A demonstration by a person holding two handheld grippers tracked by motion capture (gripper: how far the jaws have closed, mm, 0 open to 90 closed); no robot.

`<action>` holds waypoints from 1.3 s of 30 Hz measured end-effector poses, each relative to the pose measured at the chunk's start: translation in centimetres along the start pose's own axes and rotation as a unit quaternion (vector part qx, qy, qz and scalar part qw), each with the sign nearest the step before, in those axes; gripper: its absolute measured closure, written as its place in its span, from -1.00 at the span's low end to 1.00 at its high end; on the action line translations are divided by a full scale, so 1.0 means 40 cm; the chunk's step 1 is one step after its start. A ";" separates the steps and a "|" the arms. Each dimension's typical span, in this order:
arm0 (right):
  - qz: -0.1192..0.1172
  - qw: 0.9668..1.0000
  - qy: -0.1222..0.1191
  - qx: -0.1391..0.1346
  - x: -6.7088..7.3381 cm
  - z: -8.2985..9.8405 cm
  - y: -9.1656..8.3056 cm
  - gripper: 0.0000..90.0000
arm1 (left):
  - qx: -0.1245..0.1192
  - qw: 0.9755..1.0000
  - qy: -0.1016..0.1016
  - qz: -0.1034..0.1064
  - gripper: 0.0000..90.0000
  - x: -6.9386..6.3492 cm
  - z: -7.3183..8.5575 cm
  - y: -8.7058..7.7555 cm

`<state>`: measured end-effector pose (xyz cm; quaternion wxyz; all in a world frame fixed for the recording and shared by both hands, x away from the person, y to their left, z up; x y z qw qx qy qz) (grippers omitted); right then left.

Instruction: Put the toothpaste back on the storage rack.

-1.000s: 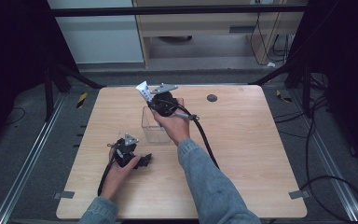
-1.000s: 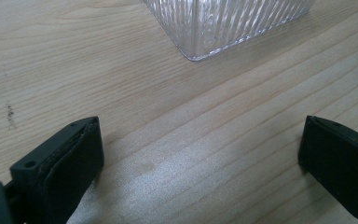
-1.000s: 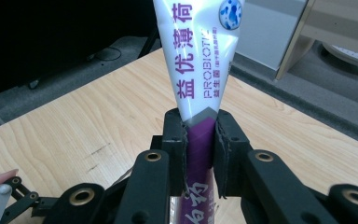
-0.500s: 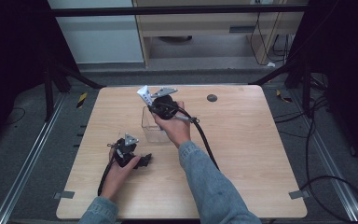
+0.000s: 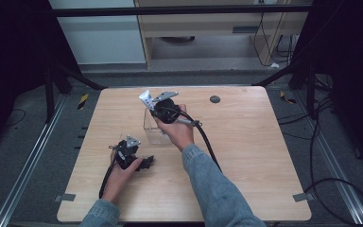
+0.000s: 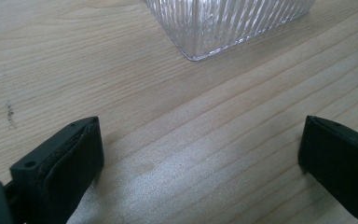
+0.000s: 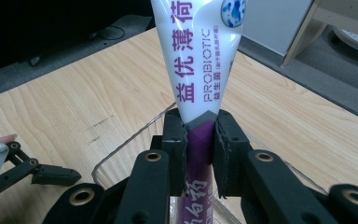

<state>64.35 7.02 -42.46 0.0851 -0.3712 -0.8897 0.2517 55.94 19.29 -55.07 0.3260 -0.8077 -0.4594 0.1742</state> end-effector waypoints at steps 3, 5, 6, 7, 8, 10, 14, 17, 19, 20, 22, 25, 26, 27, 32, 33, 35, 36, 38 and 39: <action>-0.004 1.000 -0.003 0.002 0.002 0.001 0.001 0.71 | 0.000 1.000 0.000 0.000 -1.00 0.000 0.000 0.000; -0.006 1.000 -0.004 0.002 0.003 0.002 0.000 0.71 | 0.000 1.000 -0.001 0.000 -1.00 0.000 0.000 0.000; -0.009 1.000 -0.004 0.003 0.005 0.003 0.000 0.71 | 0.000 1.000 0.000 0.000 -1.00 0.000 0.000 0.000; -0.009 1.000 -0.004 0.003 0.005 0.003 0.000 0.71 | 0.000 1.000 -0.001 0.000 -1.00 0.000 0.000 0.000; -0.008 1.000 -0.007 0.007 0.006 0.005 -0.001 0.71 | 0.000 1.000 0.000 0.000 -1.00 0.000 0.000 0.000; -0.007 1.000 -0.009 0.009 0.006 0.006 -0.001 0.71 | 0.000 1.000 -0.001 0.000 -1.00 0.000 0.000 0.000; -0.007 1.000 -0.013 0.015 0.008 0.009 0.000 0.71 | 0.000 1.000 -0.001 0.000 -1.00 0.000 0.000 0.000; -0.006 1.000 -0.014 0.019 0.007 0.012 0.002 0.71 | 0.000 1.000 -0.001 0.000 -1.00 0.000 0.000 0.000; -0.006 1.000 -0.015 0.024 0.007 0.015 0.004 0.71 | 0.000 1.000 -0.001 0.000 -1.00 0.000 0.000 0.000; -0.005 1.000 -0.016 0.027 0.007 0.016 0.005 0.71 | 0.000 1.000 0.000 0.000 -1.00 0.000 0.000 0.000; -0.004 0.999 -0.017 0.030 0.006 0.018 0.008 0.71 | 0.000 1.000 -0.001 0.000 -1.00 0.000 0.000 0.000; -0.002 0.999 -0.015 0.037 0.006 0.022 0.013 0.71 | 0.000 1.000 -0.001 0.001 -1.00 0.000 0.000 0.000; -0.002 0.999 -0.015 0.037 0.006 0.022 0.013 0.71 | 0.000 1.000 -0.001 0.001 -1.00 0.000 0.000 0.000; 0.000 0.999 -0.015 0.044 0.007 0.023 0.016 0.71 | 0.000 1.000 -0.001 0.001 -1.00 0.000 0.000 0.000; 0.000 0.998 -0.020 0.055 0.008 0.026 0.022 0.71 | 0.000 1.000 0.000 0.001 -1.00 0.000 0.000 0.000; -0.001 0.998 -0.020 0.056 0.008 0.027 0.023 0.70 | 0.000 1.000 -0.001 0.001 -1.00 0.000 0.000 0.000; -0.001 0.998 -0.018 0.060 0.009 0.028 0.025 0.71 | 0.000 1.000 0.000 0.001 -1.00 0.000 0.000 0.000; -0.001 0.998 -0.018 0.060 0.009 0.028 0.025 0.71 | 0.000 1.000 0.000 0.001 -1.00 0.000 0.000 0.000; -0.002 0.998 -0.018 0.064 0.009 0.029 0.027 0.70 | 0.000 1.000 -0.001 0.001 -1.00 0.000 0.000 0.000; -0.002 0.998 -0.018 0.066 0.009 0.030 0.027 0.71 | 0.000 1.000 -0.001 0.001 -1.00 0.000 0.000 0.000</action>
Point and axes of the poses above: each handheld gripper's, and its own axes: y roughly forward along the jaws, z roughly out of its underside, x roughly to its left, the point moved 6 cm from there along y, roughly forward along the jaws, and after that the axes turned 1 degree about -x, right-handed, at the moved point
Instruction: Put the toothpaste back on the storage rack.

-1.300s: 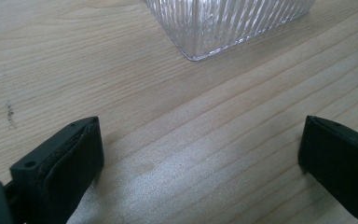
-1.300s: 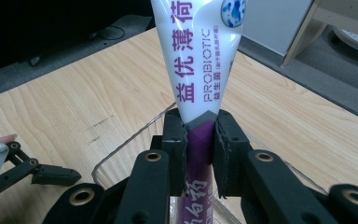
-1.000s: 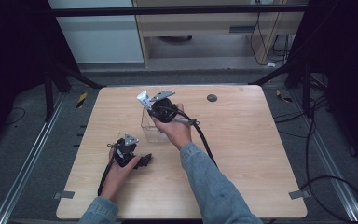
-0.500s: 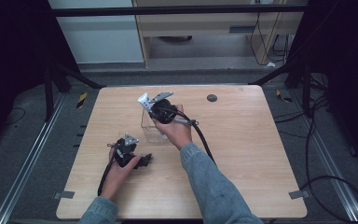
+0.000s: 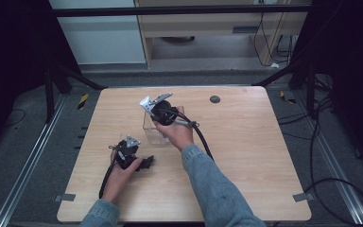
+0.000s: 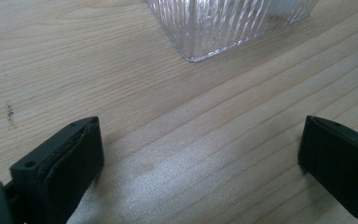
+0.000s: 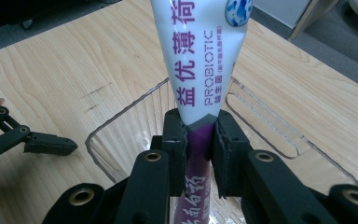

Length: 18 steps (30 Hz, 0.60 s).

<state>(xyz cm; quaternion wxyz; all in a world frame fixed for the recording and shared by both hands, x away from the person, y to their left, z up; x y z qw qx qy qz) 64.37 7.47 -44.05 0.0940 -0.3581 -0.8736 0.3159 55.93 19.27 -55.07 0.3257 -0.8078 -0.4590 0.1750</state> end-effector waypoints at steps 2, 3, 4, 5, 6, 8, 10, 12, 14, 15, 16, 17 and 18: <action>0.000 1.000 0.000 0.001 0.000 0.000 0.001 0.71 | 0.000 1.000 0.000 0.000 -1.00 0.000 0.000 0.000; -0.001 1.000 0.001 0.002 0.000 0.001 0.001 0.71 | 0.000 1.000 0.000 0.000 -1.00 0.000 0.000 0.000; -0.001 1.000 0.001 0.002 0.000 0.001 0.001 0.71 | 0.000 1.000 0.000 0.000 -1.00 0.000 0.000 0.000; -0.001 1.000 0.001 0.003 0.000 0.001 0.001 0.70 | 0.000 1.000 0.000 0.000 -1.00 0.000 0.000 0.000; -0.001 1.000 0.001 0.004 0.000 0.000 0.001 0.70 | 0.000 1.000 0.000 0.000 -1.00 0.000 0.000 0.000; -0.003 1.000 0.001 0.006 0.001 -0.001 0.001 0.70 | 0.000 1.000 0.000 0.000 -1.00 0.000 0.000 0.000; -0.002 1.000 0.003 0.008 0.001 -0.001 0.001 0.70 | 0.000 1.000 0.000 0.000 -1.00 0.000 0.000 0.000; -0.002 1.000 0.003 0.009 0.001 -0.002 0.001 0.70 | 0.000 1.000 0.000 0.000 -1.00 0.000 0.000 0.000; -0.003 1.000 0.001 0.009 0.002 -0.003 0.004 0.70 | 0.000 1.000 0.000 0.000 -1.00 0.000 0.000 0.000; -0.003 1.000 0.001 0.009 0.002 -0.003 0.004 0.70 | 0.000 1.000 0.000 0.000 -1.00 0.000 0.000 0.000; -0.003 1.000 0.002 0.012 0.004 -0.005 0.006 0.70 | 0.000 1.000 0.000 0.000 -1.00 0.000 0.000 0.000; -0.003 1.000 0.002 0.012 0.004 -0.005 0.006 0.70 | 0.000 1.000 0.000 0.000 -1.00 0.000 0.000 0.000; -0.002 1.000 0.002 0.013 0.004 -0.005 0.007 0.69 | 0.000 1.000 0.000 0.000 -1.00 0.000 0.000 0.000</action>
Point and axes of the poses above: each handheld gripper's, and its own axes: y roughly forward along the jaws, z roughly out of its underside, x roughly to its left, the point moved 6 cm from there along y, roughly forward along the jaws, and after that the axes turned 1 degree about -x, right-handed, at the moved point
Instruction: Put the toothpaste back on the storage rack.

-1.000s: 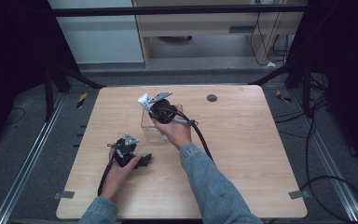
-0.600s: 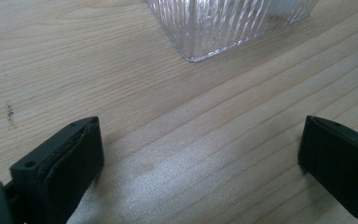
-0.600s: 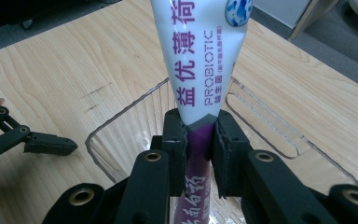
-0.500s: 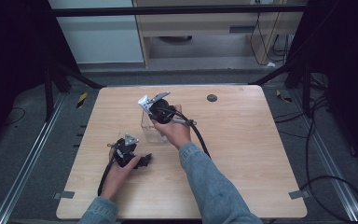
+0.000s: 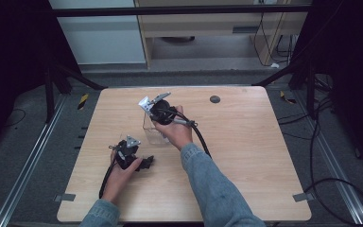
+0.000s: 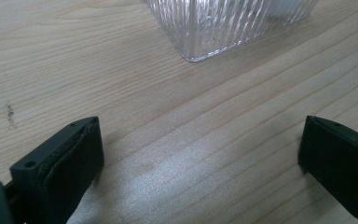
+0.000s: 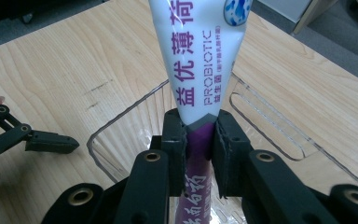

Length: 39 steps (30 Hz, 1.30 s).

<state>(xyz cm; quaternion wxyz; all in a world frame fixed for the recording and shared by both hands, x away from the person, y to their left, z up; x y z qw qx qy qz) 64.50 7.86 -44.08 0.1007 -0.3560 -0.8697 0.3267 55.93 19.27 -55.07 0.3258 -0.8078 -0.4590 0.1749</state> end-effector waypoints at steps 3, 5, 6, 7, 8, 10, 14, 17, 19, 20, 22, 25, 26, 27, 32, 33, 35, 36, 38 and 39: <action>0.001 1.000 0.000 0.005 0.000 -0.004 0.005 0.69 | 0.000 1.000 0.000 0.000 -1.00 0.000 0.000 0.000; 0.001 1.000 -0.001 0.012 0.000 -0.007 0.008 0.69 | 0.000 1.000 0.000 0.000 -1.00 0.000 0.000 0.000; 0.001 1.000 -0.001 0.012 0.000 -0.007 0.008 0.69 | 0.000 1.000 0.000 0.000 -1.00 0.000 0.000 0.000; 0.002 1.000 0.000 0.015 0.000 -0.007 0.009 0.69 | 0.000 1.000 0.000 0.000 -1.00 0.000 0.000 0.000; 0.000 1.000 0.000 0.014 0.000 -0.008 0.012 0.69 | 0.000 1.000 0.000 0.000 -1.00 0.000 0.000 0.000; 0.000 1.000 0.000 0.016 -0.002 -0.009 0.014 0.69 | 0.000 1.000 0.000 0.000 -1.00 0.000 0.000 0.000; 0.001 1.000 0.002 0.021 -0.003 -0.011 0.017 0.68 | 0.000 1.000 0.000 0.000 -1.00 0.000 0.000 0.000; 0.000 1.000 0.001 0.024 -0.002 -0.012 0.020 0.68 | 0.000 1.000 0.000 0.000 -1.00 0.000 0.000 0.000; -0.001 1.000 0.001 0.026 -0.002 -0.013 0.024 0.68 | 0.000 1.000 0.000 0.000 -1.00 0.000 0.000 0.000; -0.001 1.000 0.001 0.027 -0.002 -0.014 0.025 0.68 | 0.000 1.000 0.000 0.000 -1.00 0.000 0.000 0.000; -0.001 1.000 0.000 0.030 -0.004 -0.015 0.027 0.68 | 0.000 1.000 0.000 0.000 -1.00 0.000 0.000 0.000; 0.001 0.999 0.002 0.034 -0.007 -0.016 0.032 0.68 | 0.001 1.000 0.000 0.000 -1.00 0.000 0.000 0.000; 0.001 0.999 0.004 0.036 -0.008 -0.017 0.032 0.68 | 0.000 1.000 0.000 0.000 -1.00 0.000 0.000 0.000; 0.001 0.999 0.004 0.037 -0.010 -0.017 0.033 0.68 | 0.000 1.000 0.000 0.000 -1.00 0.000 0.000 0.000; 0.002 0.999 0.009 0.039 -0.012 -0.017 0.035 0.68 | 0.000 1.000 0.000 0.000 -1.00 0.000 0.000 0.000; 0.002 0.999 0.010 0.039 -0.013 -0.017 0.035 0.68 | 0.000 1.000 0.000 0.000 -1.00 0.000 0.000 0.000; 0.001 0.999 0.009 0.040 -0.013 -0.018 0.035 0.67 | 0.000 1.000 0.000 0.000 -1.00 0.000 0.000 0.000; 0.001 0.999 0.009 0.040 -0.013 -0.018 0.035 0.67 | 0.000 1.000 0.000 0.000 -1.00 0.000 0.000 0.000; 0.000 0.999 0.010 0.040 -0.013 -0.018 0.035 0.67 | 0.000 1.000 0.000 0.000 -1.00 0.000 0.000 0.000; 0.000 0.999 0.012 0.039 -0.013 -0.018 0.035 0.67 | 0.000 1.000 0.000 0.000 -1.00 0.000 0.000 0.000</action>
Point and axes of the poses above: each handheld gripper's, and its own axes: y roughly forward along the jaws, z roughly out of its underside, x roughly to its left, the point moved 6 cm from there along y, roughly forward along the jaws, and after that the axes turned 1 degree about -x, right-handed, at the moved point
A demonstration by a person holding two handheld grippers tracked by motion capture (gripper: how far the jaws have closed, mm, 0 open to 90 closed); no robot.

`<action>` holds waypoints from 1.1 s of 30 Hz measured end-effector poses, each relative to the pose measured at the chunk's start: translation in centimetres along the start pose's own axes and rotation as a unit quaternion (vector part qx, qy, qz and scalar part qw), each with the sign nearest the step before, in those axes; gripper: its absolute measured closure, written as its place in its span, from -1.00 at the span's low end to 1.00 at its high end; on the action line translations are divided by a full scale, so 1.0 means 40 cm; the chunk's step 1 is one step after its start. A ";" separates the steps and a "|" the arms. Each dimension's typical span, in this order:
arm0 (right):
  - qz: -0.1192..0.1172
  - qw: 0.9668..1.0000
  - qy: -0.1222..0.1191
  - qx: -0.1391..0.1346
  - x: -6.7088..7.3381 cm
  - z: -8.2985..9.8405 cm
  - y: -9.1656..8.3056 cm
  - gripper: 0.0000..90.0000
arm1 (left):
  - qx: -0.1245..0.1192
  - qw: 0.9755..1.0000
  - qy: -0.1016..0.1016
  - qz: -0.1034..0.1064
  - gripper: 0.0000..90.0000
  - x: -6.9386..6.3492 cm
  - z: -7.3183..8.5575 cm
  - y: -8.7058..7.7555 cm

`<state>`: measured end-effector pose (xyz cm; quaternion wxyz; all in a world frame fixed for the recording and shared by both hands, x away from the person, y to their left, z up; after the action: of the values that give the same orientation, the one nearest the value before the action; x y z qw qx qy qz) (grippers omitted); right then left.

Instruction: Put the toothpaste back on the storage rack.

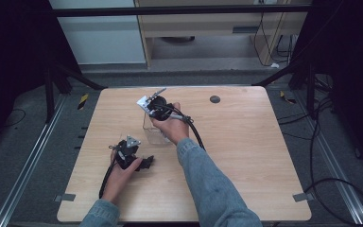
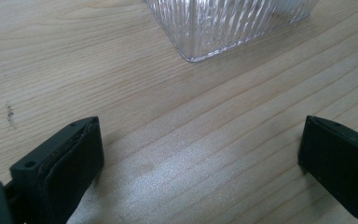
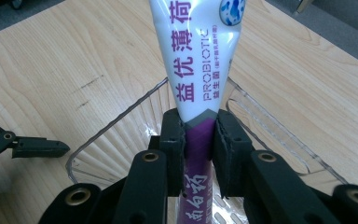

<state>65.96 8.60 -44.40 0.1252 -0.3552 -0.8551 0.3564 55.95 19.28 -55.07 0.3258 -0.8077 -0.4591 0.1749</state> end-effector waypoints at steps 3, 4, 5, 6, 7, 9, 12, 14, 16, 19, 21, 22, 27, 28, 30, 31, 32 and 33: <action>-0.001 1.000 0.002 0.000 0.000 0.000 0.000 0.66 | 0.000 1.000 0.000 0.000 -1.00 0.000 0.000 0.000; -0.001 1.000 0.002 -0.001 0.000 0.000 0.000 0.65 | 0.000 1.000 0.000 0.000 -1.00 0.000 0.000 0.000; -0.002 1.000 0.004 -0.003 0.000 -0.001 -0.002 0.64 | 0.000 1.000 0.000 0.000 -1.00 0.000 0.000 0.000; -0.002 1.000 0.004 -0.003 0.000 -0.001 -0.002 0.64 | 0.000 1.000 0.000 0.000 -1.00 0.000 0.000 0.000; -0.002 1.000 0.002 -0.004 -0.001 -0.003 -0.005 0.62 | 0.000 1.000 0.000 0.000 -1.00 0.000 0.000 0.000; -0.002 1.000 0.003 -0.005 0.000 -0.003 -0.008 0.60 | 0.000 1.000 0.000 0.000 -1.00 0.000 0.000 0.000; -0.003 1.000 0.007 -0.010 0.001 -0.006 -0.017 0.55 | 0.000 1.000 0.000 0.000 -1.00 0.000 0.000 0.000; -0.004 1.000 0.005 -0.011 0.001 -0.007 -0.021 0.53 | 0.000 1.000 0.000 0.000 -1.00 0.000 0.000 0.000; -0.006 1.000 0.011 -0.015 0.002 -0.009 -0.031 0.53 | 0.000 1.000 0.000 0.000 -1.00 0.000 0.000 0.000; -0.006 1.000 0.006 -0.021 -0.001 -0.009 -0.046 0.51 | 0.000 1.000 0.000 0.000 -1.00 0.000 0.000 0.000; -0.008 1.000 0.005 -0.022 -0.002 -0.008 -0.051 0.52 | 0.000 1.000 0.000 0.000 -1.00 0.000 0.000 0.000; -0.011 1.000 0.007 -0.026 0.000 -0.008 -0.058 0.51 | 0.000 1.000 0.000 0.000 -1.00 0.000 0.000 0.000; -0.009 0.999 0.008 -0.032 -0.007 -0.007 -0.077 0.48 | 0.000 1.000 0.000 0.000 -1.00 0.000 0.000 0.000; -0.009 0.999 0.010 -0.034 -0.008 -0.006 -0.081 0.47 | 0.000 1.000 0.000 0.000 -1.00 0.000 0.000 0.000; -0.009 0.999 0.012 -0.038 -0.010 -0.005 -0.088 0.45 | 0.000 1.000 0.000 0.000 -1.00 0.000 0.000 0.000; -0.009 0.999 0.012 -0.038 -0.010 -0.005 -0.088 0.45 | 0.000 1.000 0.000 0.000 -1.00 0.000 0.000 0.000; -0.009 0.999 0.011 -0.040 -0.011 -0.004 -0.091 0.44 | 0.000 1.000 0.001 0.000 -1.00 0.000 0.000 0.000; -0.008 0.999 0.013 -0.041 -0.013 -0.002 -0.095 0.43 | 0.000 1.000 0.000 0.000 -1.00 0.000 0.000 0.000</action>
<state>64.38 6.41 -41.66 0.1250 -0.3576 -0.8700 0.3155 55.95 19.27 -55.07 0.3262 -0.8078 -0.4590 0.1746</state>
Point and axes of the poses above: each handheld gripper's, and its own axes: y roughly forward along the jaws, z roughly out of its underside, x roughly to its left, the point moved 6 cm from there along y, roughly forward along the jaws, and after that the axes turned 1 degree about -x, right-handed, at the moved point
